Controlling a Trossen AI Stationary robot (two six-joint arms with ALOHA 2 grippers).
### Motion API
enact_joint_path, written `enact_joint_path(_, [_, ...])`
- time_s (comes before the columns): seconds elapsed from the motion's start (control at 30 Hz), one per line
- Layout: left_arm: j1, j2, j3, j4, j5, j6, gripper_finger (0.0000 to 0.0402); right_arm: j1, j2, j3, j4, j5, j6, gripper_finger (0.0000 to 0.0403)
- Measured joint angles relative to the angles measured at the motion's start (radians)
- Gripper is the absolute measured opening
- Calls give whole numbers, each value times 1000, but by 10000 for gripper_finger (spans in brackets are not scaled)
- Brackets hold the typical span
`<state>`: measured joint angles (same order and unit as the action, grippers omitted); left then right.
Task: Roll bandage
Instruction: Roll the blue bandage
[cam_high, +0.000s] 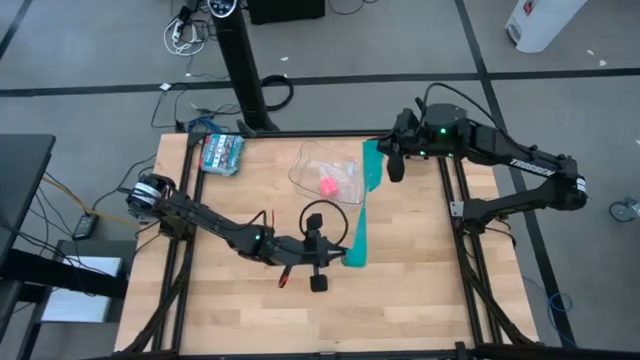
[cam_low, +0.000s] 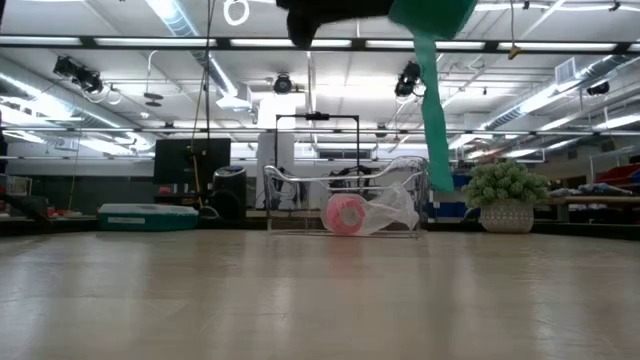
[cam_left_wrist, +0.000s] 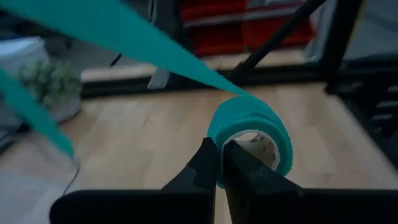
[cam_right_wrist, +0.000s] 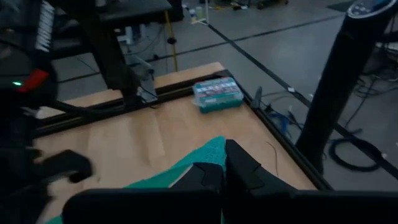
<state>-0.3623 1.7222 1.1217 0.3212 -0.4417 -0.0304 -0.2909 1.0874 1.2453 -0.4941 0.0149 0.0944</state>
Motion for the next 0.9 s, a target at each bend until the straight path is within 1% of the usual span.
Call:
enact_joint_path(0.2, [-13, 0, 0, 81, 55, 17, 24, 0, 58, 0, -2, 8, 7, 2])
enact_joint_path(0.3, [-19, 0, 0, 117, 97, 27, 24, -1, 94, 0, -2, 18, -2, 14])
enact_joint_path(0.43, [-20, 0, 0, 177, 188, 27, 24, 0, 153, 0, -9, 18, -35, 53])
enact_joint_path(0.57, [-20, 0, 0, 229, 280, 27, 24, -1, 219, 0, -45, -18, -41, 114])
enact_joint_path(0.7, [-20, 0, 0, 292, 333, 20, 24, -2, 256, 0, -124, -30, -20, 169])
enact_joint_path(0.8, [-20, 0, 0, 326, 360, 19, 24, -17, 249, 0, -189, -29, 12, 191])
enact_joint_path(0.9, [-20, 0, 5, 346, 383, 24, 24, -29, 208, 0, -244, -13, 41, 196])
